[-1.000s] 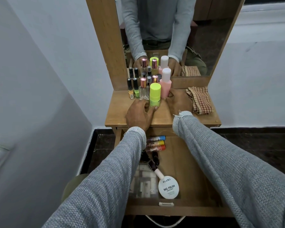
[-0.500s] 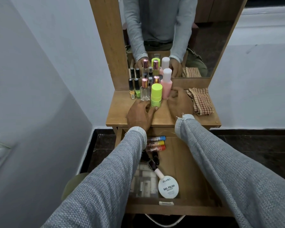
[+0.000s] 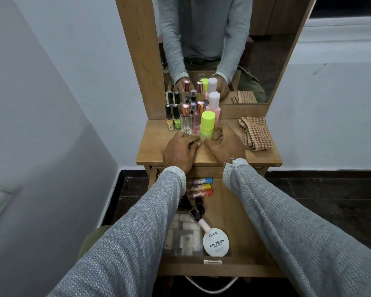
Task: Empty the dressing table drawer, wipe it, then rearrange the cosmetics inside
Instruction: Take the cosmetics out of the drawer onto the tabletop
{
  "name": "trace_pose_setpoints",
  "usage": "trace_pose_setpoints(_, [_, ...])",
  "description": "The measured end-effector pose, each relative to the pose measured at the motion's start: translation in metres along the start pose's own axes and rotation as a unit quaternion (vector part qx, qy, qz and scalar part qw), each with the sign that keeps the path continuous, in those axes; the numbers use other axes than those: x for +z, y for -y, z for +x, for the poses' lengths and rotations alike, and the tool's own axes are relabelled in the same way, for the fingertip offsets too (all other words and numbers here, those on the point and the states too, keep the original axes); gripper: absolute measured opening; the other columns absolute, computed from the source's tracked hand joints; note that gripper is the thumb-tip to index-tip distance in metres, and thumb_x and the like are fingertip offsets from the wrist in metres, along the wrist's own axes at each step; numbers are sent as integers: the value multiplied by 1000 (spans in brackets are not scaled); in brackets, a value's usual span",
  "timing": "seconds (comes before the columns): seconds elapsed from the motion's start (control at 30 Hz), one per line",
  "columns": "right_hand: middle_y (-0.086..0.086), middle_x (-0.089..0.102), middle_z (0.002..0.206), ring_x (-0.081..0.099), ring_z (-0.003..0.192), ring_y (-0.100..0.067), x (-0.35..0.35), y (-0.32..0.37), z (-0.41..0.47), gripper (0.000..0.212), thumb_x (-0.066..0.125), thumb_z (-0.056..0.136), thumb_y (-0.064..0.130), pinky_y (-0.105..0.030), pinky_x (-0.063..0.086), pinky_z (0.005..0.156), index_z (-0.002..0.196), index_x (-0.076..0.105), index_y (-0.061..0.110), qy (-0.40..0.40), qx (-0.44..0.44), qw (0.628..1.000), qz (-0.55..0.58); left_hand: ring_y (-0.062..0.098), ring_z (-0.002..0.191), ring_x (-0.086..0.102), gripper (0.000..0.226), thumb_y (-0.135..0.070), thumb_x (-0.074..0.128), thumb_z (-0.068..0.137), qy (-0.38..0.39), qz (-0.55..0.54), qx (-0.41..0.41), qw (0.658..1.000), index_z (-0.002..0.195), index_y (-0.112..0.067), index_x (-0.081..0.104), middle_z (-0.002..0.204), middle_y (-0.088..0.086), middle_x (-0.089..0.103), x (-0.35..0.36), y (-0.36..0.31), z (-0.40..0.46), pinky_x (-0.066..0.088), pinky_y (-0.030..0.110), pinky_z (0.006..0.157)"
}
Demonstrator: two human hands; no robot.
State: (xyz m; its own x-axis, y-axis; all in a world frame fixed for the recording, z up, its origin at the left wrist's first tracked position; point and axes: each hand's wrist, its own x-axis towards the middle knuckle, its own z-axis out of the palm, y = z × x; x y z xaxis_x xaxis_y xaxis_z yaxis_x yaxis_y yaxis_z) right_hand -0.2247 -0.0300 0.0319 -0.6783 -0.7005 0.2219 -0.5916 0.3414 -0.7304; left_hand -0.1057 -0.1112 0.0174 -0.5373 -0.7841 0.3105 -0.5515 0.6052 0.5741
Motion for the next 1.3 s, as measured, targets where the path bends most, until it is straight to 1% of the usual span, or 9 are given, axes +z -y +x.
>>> trace_pose_setpoints(0.2, [2, 63, 90, 60, 83, -17, 3, -1, 5, 33, 68, 77, 33, -37, 52, 75, 105, 57, 19, -39, 22, 999, -1, 12, 88, 56, 26, -40, 60, 91, 3, 2, -5, 1000, 115, -37, 67, 94, -13, 51, 2, 2, 0, 54, 45, 80])
trace_pose_setpoints(0.37, [-2, 63, 93, 59, 85, -19, 2, -1, 5, 31, 67, 78, 26, -35, 49, 74, 105, 56, 17, -59, 24, 998, 20, 13, 87, 57, 25, -40, 60, 91, 1, 5, 1, 1000, 114, -35, 68, 94, -11, 52, 2, 2, 0, 54, 43, 80])
trace_pose_setpoints(0.47, [-2, 62, 95, 59, 85, -18, 1, -1, 5, 32, 68, 79, 26, -33, 48, 74, 106, 55, 17, -58, 26, 998, 20, 13, 88, 58, 26, -40, 60, 91, -2, 3, -1, 1000, 115, -35, 67, 96, -11, 54, 2, 2, 0, 53, 44, 81])
trace_pose_setpoints(0.67, [-3, 61, 98, 58, 88, -20, 2, -2, 9, 34, 69, 79, 28, -37, 50, 76, 106, 53, 16, -48, 28, 998, 4, 13, 88, 57, 29, -40, 59, 92, -5, 7, -3, 1000, 118, -32, 66, 97, -9, 54, 3, 2, 0, 54, 44, 79])
trace_pose_setpoints(0.77, [-5, 60, 108, 58, 97, -22, 3, -2, 10, 40, 69, 79, 27, -36, 47, 81, 113, 53, 15, -42, 33, 999, -8, 13, 89, 57, 30, -40, 58, 92, -4, 8, -1, 1000, 119, -31, 66, 99, -8, 56, 2, 2, 0, 54, 42, 80])
trace_pose_setpoints(0.87, [-5, 54, 125, 53, 111, -23, 2, -1, 14, 57, 70, 77, 27, -37, 44, 91, 127, 47, 15, -36, 30, 999, -28, 13, 90, 58, 29, -40, 58, 92, -3, 5, -2, 1000, 118, -31, 66, 100, -8, 57, 3, 2, 0, 53, 43, 81])
trace_pose_setpoints(0.93, [-5, 53, 129, 52, 115, -24, 1, 0, 16, 63, 69, 77, 29, -38, 42, 94, 133, 43, 18, -24, 27, 999, -41, 13, 90, 59, 29, -41, 59, 91, -5, 2, -3, 1000, 117, -31, 67, 101, -8, 58, 3, 3, -1, 53, 45, 81])
trace_pose_setpoints(1.17, [1, 63, 117, 59, 106, -21, 0, 1, 22, 58, 69, 74, 28, -40, 48, 91, 128, 48, 24, -2, 13, 1000, -17, 14, 91, 59, 30, -40, 59, 91, -8, -1, -7, 1000, 118, -30, 67, 104, -7, 59, 4, 2, 0, 53, 45, 81])
trace_pose_setpoints(1.3, [1, 65, 115, 61, 103, -19, -2, -1, 28, 55, 70, 74, 26, -36, 48, 93, 126, 51, 25, 13, 10, 1000, 2, 12, 92, 59, 31, -38, 60, 91, -6, -3, 2, 1000, 119, -27, 66, 106, -7, 60, 4, 3, 0, 54, 41, 82])
